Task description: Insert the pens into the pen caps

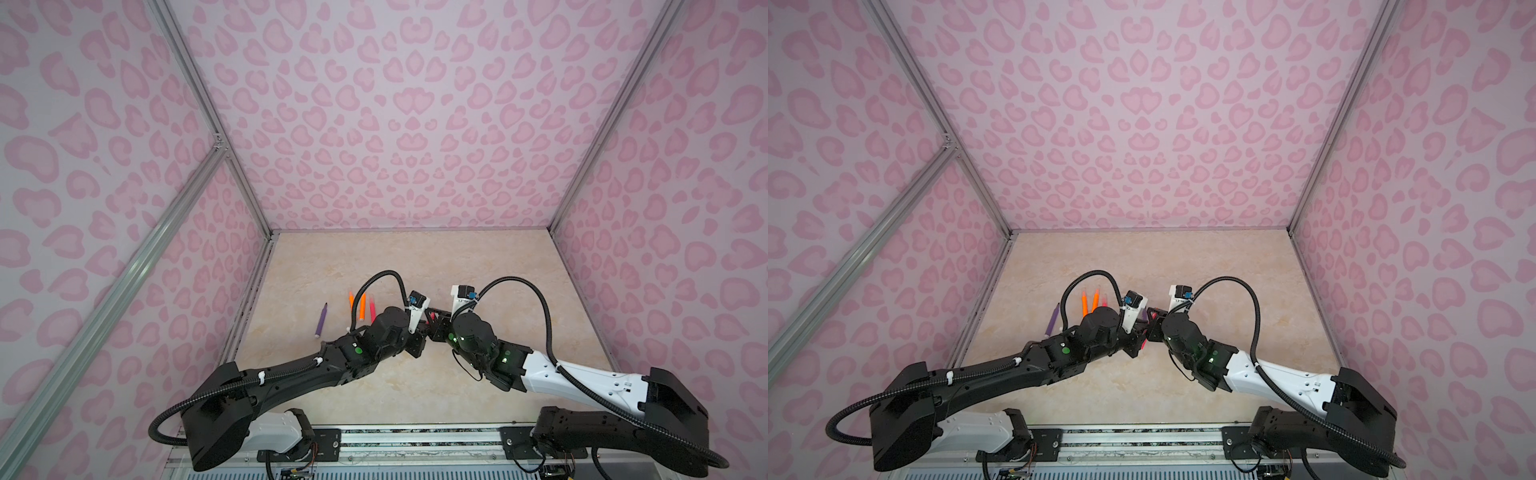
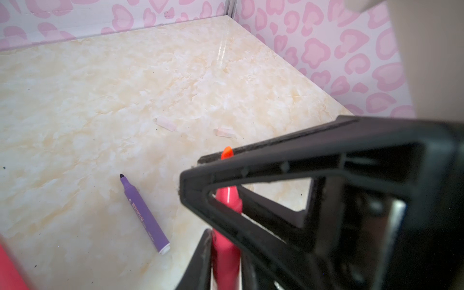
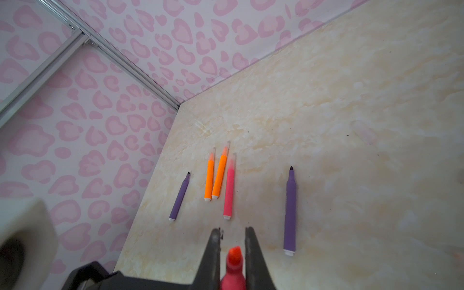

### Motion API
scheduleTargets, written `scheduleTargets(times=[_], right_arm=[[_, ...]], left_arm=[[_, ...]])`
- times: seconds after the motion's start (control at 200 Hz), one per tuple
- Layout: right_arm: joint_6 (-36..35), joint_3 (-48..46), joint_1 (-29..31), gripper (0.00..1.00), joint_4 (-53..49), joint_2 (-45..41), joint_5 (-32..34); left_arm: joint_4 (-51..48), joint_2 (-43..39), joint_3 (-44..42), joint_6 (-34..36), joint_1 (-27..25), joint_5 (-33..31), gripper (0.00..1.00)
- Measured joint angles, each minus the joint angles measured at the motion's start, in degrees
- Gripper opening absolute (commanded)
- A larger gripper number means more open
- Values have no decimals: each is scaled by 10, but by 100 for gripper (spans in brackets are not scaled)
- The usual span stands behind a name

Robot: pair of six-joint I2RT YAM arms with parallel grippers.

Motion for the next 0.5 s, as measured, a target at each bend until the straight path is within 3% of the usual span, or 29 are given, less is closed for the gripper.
scheduleTargets(times=[0.24,0.335,0.39,0.5], right_arm=[[0,3,5,0,12,6,3],[0,3,8,0,12,6,3],[0,3,9,10,12,5,5],[1,2,11,49,14,3,7]], left_arm=[[-5,0,-1,0,0,-4,22],[-5,-2,-2,0,0,-5,4],[-5,-3,-3,2,0,-6,3],[-2,-9,-7,4,0,-6,3]])
